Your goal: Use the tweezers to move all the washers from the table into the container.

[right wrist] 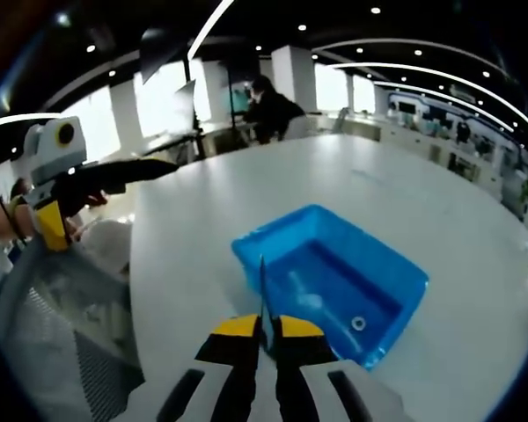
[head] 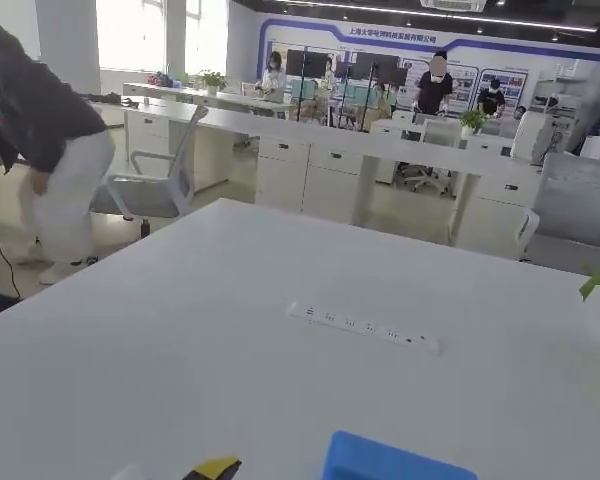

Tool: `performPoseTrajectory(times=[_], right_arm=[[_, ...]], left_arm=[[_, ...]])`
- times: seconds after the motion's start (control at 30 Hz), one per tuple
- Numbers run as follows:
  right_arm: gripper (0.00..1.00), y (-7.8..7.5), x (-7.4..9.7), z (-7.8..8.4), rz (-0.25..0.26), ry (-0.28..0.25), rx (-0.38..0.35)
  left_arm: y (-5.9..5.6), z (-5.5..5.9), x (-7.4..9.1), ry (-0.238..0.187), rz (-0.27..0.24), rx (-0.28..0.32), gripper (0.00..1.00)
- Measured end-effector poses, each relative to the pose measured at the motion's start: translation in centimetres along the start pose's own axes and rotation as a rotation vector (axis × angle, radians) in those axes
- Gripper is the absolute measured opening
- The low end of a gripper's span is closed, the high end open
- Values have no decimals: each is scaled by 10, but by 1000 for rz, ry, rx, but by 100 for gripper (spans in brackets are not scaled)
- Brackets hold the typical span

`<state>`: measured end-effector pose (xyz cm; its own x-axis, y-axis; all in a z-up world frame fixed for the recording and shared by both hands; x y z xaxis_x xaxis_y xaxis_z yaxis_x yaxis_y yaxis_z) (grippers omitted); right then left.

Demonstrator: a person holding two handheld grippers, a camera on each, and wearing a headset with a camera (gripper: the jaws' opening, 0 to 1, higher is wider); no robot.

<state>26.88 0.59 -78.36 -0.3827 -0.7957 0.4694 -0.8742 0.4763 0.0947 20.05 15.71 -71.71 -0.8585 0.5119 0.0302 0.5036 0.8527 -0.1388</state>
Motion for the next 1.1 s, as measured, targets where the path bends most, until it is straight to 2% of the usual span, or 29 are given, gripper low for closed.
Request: performPoseTrajectory(times=[0.2,0.27,0.37,0.67,0.9,0.97,1.1], right_arm=[[3,0,5,2,-3,3,-23],[3,0,8,-2,-7,-12,-48],[3,2,15,-12,-22,-48,-102],[3,-5,32,-44,-47,-103,-160],[3,-18,38,-68,-37,-166,-214],[3,-26,37,-72,-28,-184,-246],[3,-43,32,-73,-2,-187,-286]], left_arm=[[0,0,0,-4,-2,1,96],[0,0,0,-4,-3,2,96],[0,0,0,-3,-1,3,96],[-1,1,0,7,7,-2,96],[-1,1,0,7,7,2,96],[-1,2,0,9,9,1,96],[0,2,-1,13,8,-1,96]])
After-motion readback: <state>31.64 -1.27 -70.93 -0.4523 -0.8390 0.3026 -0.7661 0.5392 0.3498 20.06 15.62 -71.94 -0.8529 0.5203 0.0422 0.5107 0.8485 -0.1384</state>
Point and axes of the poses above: the centre of the closed fingertips' face, and the gripper's own axes: x roughly backward along the fingers, y roughly to its left, z roughly out of its underside, the point moved 5 cm from there along x, roughly backward along the fingers, and after that the axes turned 10 degrees about -y, right-handed, at the moved point
